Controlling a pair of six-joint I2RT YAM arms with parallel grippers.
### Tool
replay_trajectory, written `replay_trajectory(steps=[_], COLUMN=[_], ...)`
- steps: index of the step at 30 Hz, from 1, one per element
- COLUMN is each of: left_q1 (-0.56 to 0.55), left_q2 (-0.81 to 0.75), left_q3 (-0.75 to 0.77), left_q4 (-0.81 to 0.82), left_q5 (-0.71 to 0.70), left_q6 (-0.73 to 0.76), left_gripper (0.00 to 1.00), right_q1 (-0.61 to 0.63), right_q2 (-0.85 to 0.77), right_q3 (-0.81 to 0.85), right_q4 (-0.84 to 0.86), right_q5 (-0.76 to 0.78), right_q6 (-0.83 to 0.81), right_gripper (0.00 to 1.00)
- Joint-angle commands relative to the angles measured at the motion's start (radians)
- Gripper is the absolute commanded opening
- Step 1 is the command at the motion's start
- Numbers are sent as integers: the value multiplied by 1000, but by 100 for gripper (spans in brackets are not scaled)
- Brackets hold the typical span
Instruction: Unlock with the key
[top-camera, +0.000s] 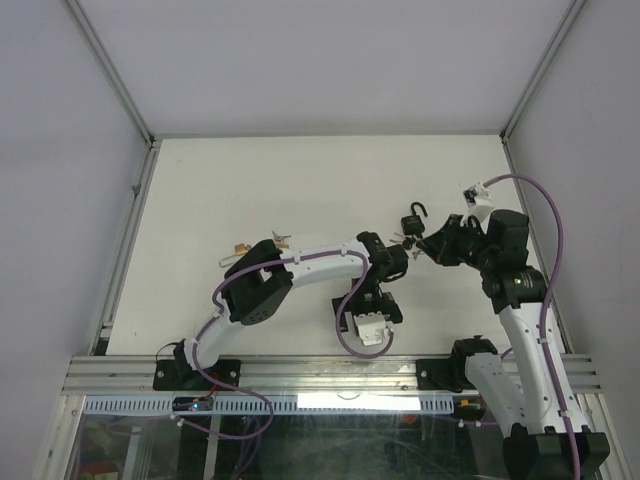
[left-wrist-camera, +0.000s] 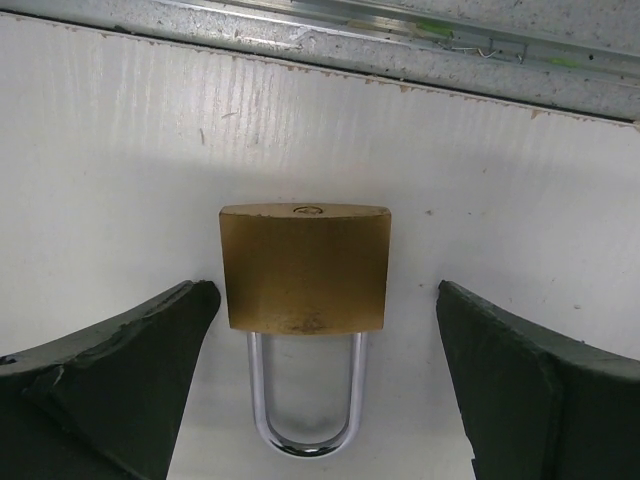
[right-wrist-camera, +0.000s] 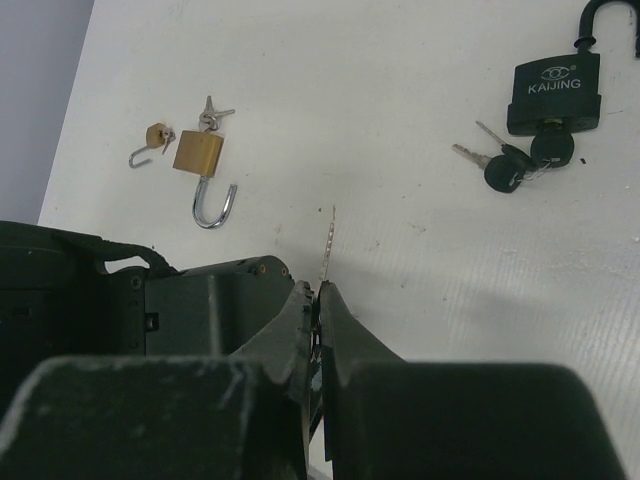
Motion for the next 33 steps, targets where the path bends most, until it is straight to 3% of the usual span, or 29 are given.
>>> replay_trajectory(steps=[1, 3, 5, 11, 14, 16, 20, 22, 27, 33], left_q1=[-18, -22, -22, -24, -23, -23, -11, 9, 55, 113], left_q2=[34, 39, 34, 0, -7, -19, -76, -137, -353, -610], left_q3=[36, 27, 14, 12, -16, -42, -85, -136, -381, -711], left_q4=[43, 44, 40, 45, 53, 69, 161, 282, 645, 1075], left_q5=[-31, -62, -76, 37, 27, 3, 36, 96, 152, 111], left_q6=[-33, -30, -24, -75, -94, -112, -227, -338, -558, -870], left_gripper=[96, 85, 67, 44, 23, 2, 0, 0, 0, 0], right_q1=[-5, -5, -5, -6, -5, -5, -5, -5, -5, -5], right_q2=[-24, -32, -37, -31, -26, -25, -18, -14, -6, 6], right_q3=[36, 34, 33, 36, 42, 45, 54, 67, 90, 86], right_q4=[6, 6, 8, 9, 4, 3, -4, -20, -56, -128], right_q5=[-19, -14, -17, -19, -24, -27, -30, -28, -44, -99], right_q6=[-29, -32, -31, -30, -31, -28, -20, -21, -16, -23], right_gripper=[0, 0, 0, 0, 0, 0, 0, 0, 0, 0])
